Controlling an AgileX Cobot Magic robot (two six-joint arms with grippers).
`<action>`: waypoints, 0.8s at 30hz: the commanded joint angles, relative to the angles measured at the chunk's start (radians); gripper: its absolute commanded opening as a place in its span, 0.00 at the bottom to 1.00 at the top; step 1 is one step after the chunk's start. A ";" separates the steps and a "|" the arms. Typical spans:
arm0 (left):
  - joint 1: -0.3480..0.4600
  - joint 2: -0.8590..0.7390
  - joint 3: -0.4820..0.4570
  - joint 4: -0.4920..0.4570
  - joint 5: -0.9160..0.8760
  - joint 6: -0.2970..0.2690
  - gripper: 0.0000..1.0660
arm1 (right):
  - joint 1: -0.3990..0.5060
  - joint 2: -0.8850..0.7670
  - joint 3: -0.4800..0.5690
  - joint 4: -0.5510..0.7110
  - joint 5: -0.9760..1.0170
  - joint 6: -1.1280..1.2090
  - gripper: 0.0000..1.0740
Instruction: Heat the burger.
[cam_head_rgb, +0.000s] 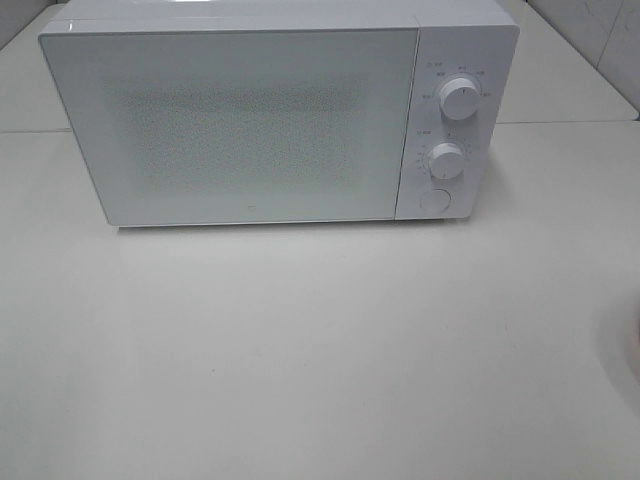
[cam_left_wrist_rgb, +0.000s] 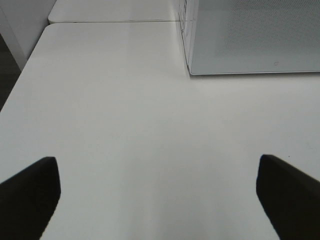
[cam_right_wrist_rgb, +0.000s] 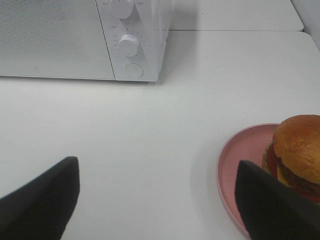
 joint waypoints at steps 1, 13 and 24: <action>0.002 -0.018 0.005 -0.002 -0.015 -0.052 0.94 | -0.007 -0.030 0.002 0.000 -0.009 0.005 0.71; 0.002 -0.018 0.005 0.031 -0.015 -0.074 0.94 | -0.007 -0.030 0.002 0.000 -0.009 0.005 0.71; 0.002 -0.015 0.005 0.031 -0.015 -0.074 0.94 | -0.007 -0.030 0.002 0.000 -0.009 0.005 0.71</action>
